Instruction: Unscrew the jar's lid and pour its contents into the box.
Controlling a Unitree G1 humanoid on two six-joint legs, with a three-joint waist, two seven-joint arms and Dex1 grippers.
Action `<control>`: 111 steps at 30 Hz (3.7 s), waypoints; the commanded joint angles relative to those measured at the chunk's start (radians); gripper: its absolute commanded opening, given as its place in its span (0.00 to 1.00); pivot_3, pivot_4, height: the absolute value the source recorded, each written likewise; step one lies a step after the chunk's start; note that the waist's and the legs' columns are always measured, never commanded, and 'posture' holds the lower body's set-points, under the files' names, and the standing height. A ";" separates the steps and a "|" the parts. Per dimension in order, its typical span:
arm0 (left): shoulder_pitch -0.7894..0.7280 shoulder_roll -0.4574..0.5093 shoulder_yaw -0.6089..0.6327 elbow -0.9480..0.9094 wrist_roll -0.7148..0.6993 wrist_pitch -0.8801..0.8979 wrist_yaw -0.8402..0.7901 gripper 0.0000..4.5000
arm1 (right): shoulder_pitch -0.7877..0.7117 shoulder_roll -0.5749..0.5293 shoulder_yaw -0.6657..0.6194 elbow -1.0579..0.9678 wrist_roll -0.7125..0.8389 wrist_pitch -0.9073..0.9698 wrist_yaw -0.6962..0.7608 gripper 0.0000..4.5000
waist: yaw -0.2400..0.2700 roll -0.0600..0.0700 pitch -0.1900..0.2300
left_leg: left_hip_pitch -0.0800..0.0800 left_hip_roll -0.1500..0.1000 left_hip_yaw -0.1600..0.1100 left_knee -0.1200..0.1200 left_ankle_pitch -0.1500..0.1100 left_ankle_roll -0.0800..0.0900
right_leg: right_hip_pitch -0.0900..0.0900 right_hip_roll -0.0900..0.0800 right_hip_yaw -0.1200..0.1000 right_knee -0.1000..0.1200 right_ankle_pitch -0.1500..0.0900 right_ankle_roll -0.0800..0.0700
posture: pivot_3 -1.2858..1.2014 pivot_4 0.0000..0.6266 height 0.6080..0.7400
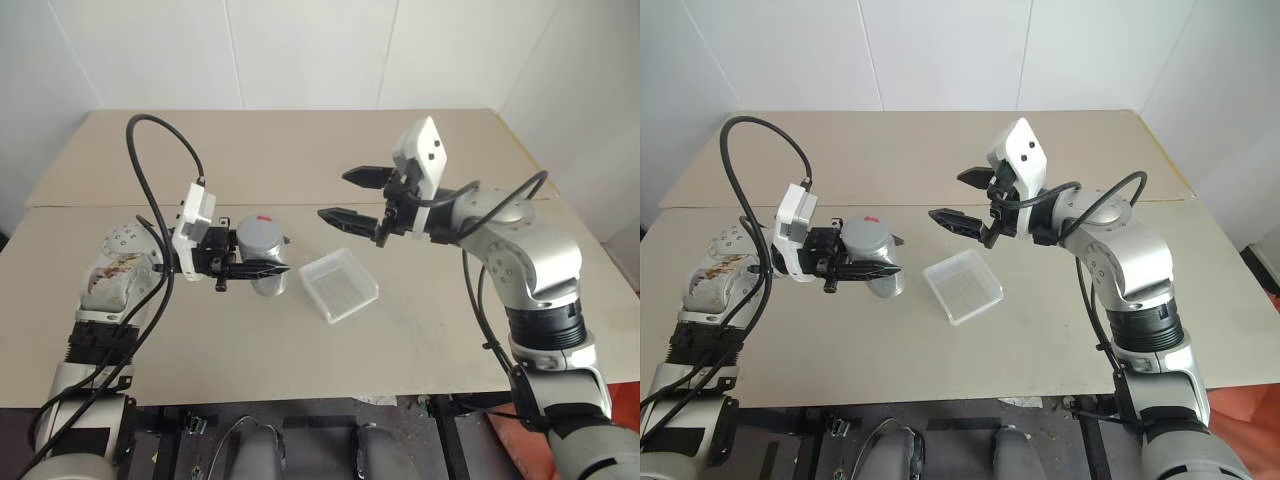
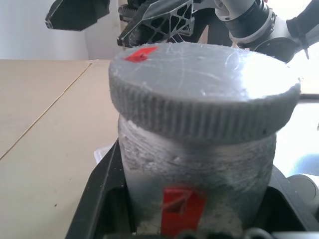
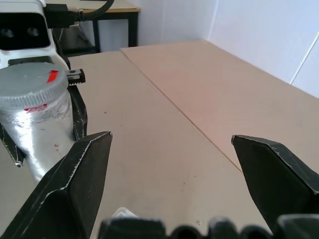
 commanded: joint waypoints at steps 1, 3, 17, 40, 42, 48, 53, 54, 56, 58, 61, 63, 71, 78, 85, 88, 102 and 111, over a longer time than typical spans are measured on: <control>-0.018 0.006 0.023 -0.021 -0.013 -0.004 0.010 0.43 | -0.001 -0.006 -0.029 -0.085 0.032 -0.014 0.017 0.99 | -0.001 0.000 0.000 | 0.000 0.000 0.000 0.000 0.000 0.000 | 0.000 0.000 0.000 0.000 0.000 0.000 | 0.52 0.24 1.00; -0.027 -0.006 0.016 -0.010 -0.004 -0.011 0.021 0.43 | 0.002 0.009 -0.029 -0.132 0.080 0.002 0.035 0.99 | 0.001 0.000 0.000 | 0.000 0.000 0.000 0.000 0.000 0.000 | 0.000 0.000 0.000 0.000 0.000 0.000 | 0.52 0.24 1.00; -0.075 -0.078 -0.015 0.035 0.020 -0.042 0.024 0.43 | -0.124 0.203 0.137 -0.063 0.007 0.025 -0.071 0.99 | 0.004 0.000 0.000 | 0.000 0.000 0.000 0.001 0.000 0.000 | 0.000 0.000 0.000 0.001 0.000 0.000 | 0.52 0.24 1.00; -0.046 -0.025 0.011 0.007 0.000 -0.028 0.020 0.43 | -0.053 0.075 0.023 -0.055 0.017 -0.014 0.023 0.99 | 0.007 0.000 0.000 | 0.000 0.000 0.000 0.001 0.000 0.000 | 0.000 0.000 -0.001 0.000 0.000 0.000 | 0.52 0.24 1.00; -0.050 -0.025 0.012 0.010 0.001 -0.029 0.016 0.43 | -0.046 0.068 0.018 -0.064 0.019 -0.016 0.029 0.99 | 0.007 0.000 0.000 | 0.000 0.000 0.000 0.001 0.000 0.000 | 0.000 0.000 0.000 0.000 0.000 0.000 | 0.52 0.24 1.00; -0.056 -0.032 0.009 0.022 0.010 -0.038 0.018 0.43 | -0.018 0.052 0.005 -0.117 0.049 -0.017 0.065 0.99 | 0.005 0.000 0.000 | 0.000 0.000 0.000 0.001 0.000 0.000 | 0.000 0.000 0.000 0.000 0.000 0.000 | 0.52 0.24 1.00; -0.058 -0.040 0.004 0.031 0.018 -0.048 0.023 0.43 | -0.034 0.065 -0.001 -0.151 0.100 0.010 0.071 0.99 | 0.006 0.000 0.000 | 0.000 0.000 0.000 0.001 0.000 0.000 | 0.000 0.000 0.000 0.000 0.000 0.000 | 0.52 0.24 1.00; -0.058 -0.044 0.002 0.030 0.020 -0.050 0.025 0.43 | -0.043 0.075 0.010 -0.153 0.104 0.015 0.064 0.99 | 0.006 0.000 0.000 | 0.000 0.000 0.000 0.001 0.000 0.000 | 0.000 0.000 0.000 0.000 0.000 0.000 | 0.52 0.24 1.00; -0.058 -0.050 -0.001 0.029 0.019 -0.051 0.027 0.43 | -0.059 0.100 0.044 -0.142 0.090 0.017 0.044 0.99 | 0.004 0.000 0.000 | 0.000 0.000 0.000 0.001 0.000 0.000 | 0.000 0.000 0.000 0.000 0.000 0.000 | 0.52 0.24 1.00; -0.058 -0.054 -0.004 0.027 0.019 -0.052 0.029 0.43 | -0.077 0.128 0.083 -0.127 0.060 0.018 0.018 0.99 | 0.002 0.000 0.000 | 0.000 0.000 0.000 0.001 0.000 0.000 | 0.000 0.000 0.000 0.001 0.000 0.000 | 0.52 0.24 1.00; -0.056 -0.056 -0.005 0.026 0.020 -0.054 0.027 0.43 | -0.091 0.151 0.114 -0.124 0.041 0.031 -0.008 0.99 | 0.004 0.000 0.000 | 0.000 0.000 0.000 0.001 0.000 0.000 | 0.000 0.000 0.000 0.001 0.000 0.000 | 0.52 0.24 1.00; -0.056 -0.056 -0.005 0.026 0.020 -0.055 0.027 0.43 | -0.099 0.164 0.131 -0.114 0.023 0.032 -0.022 0.99 | 0.005 0.000 0.000 | 0.000 0.000 0.000 0.001 0.000 0.000 | 0.000 0.000 0.000 0.001 0.000 0.000 | 0.52 0.24 1.00; -0.043 -0.047 0.001 0.009 0.017 -0.049 0.032 0.43 | -0.129 0.194 0.161 -0.074 -0.016 0.036 -0.038 0.99 | 0.007 0.000 0.000 | 0.000 0.000 0.000 0.001 0.000 0.000 | 0.000 0.000 -0.001 0.001 0.000 0.000 | 0.52 0.24 1.00; -0.038 -0.040 0.002 0.002 0.015 -0.045 0.034 0.43 | -0.136 0.215 0.162 -0.061 -0.016 0.039 -0.034 0.99 | 0.007 0.000 0.000 | 0.000 0.000 0.000 0.001 0.000 0.000 | 0.000 0.000 -0.001 0.001 0.000 0.000 | 0.52 0.24 1.00; -0.039 -0.034 0.001 0.004 0.015 -0.046 0.032 0.43 | -0.139 0.221 0.149 -0.061 -0.006 0.047 -0.028 0.65 | 0.007 0.000 0.000 | 0.000 0.000 0.000 0.001 0.000 0.000 | 0.000 0.000 -0.001 0.001 0.000 0.000 | 0.52 0.24 1.00; -0.039 -0.033 -0.001 0.002 0.015 -0.046 0.031 0.43 | -0.137 0.218 0.145 -0.063 -0.003 0.048 -0.024 0.61 | 0.007 0.000 0.000 | 0.000 0.000 0.000 0.001 0.000 0.000 | 0.000 0.000 -0.001 0.001 0.000 0.000 | 0.52 0.24 1.00; -0.005 -0.020 -0.007 0.028 0.048 -0.083 0.015 0.43 | -0.127 0.051 -0.148 0.000 0.175 0.154 -0.012 0.61 | 0.012 0.000 0.000 | 0.000 0.000 0.000 0.000 0.000 0.000 | 0.001 -0.001 -0.001 0.000 0.000 0.000 | 0.52 0.24 1.00; 0.032 -0.020 0.043 -0.001 0.057 -0.101 0.123 0.43 | 0.413 -0.115 -0.163 -0.025 -0.150 -0.090 -0.183 0.61 | 0.009 0.000 0.000 | -0.001 -0.001 0.001 0.000 0.000 0.000 | 0.000 -0.002 0.000 -0.002 0.000 0.000 | 0.52 0.24 1.00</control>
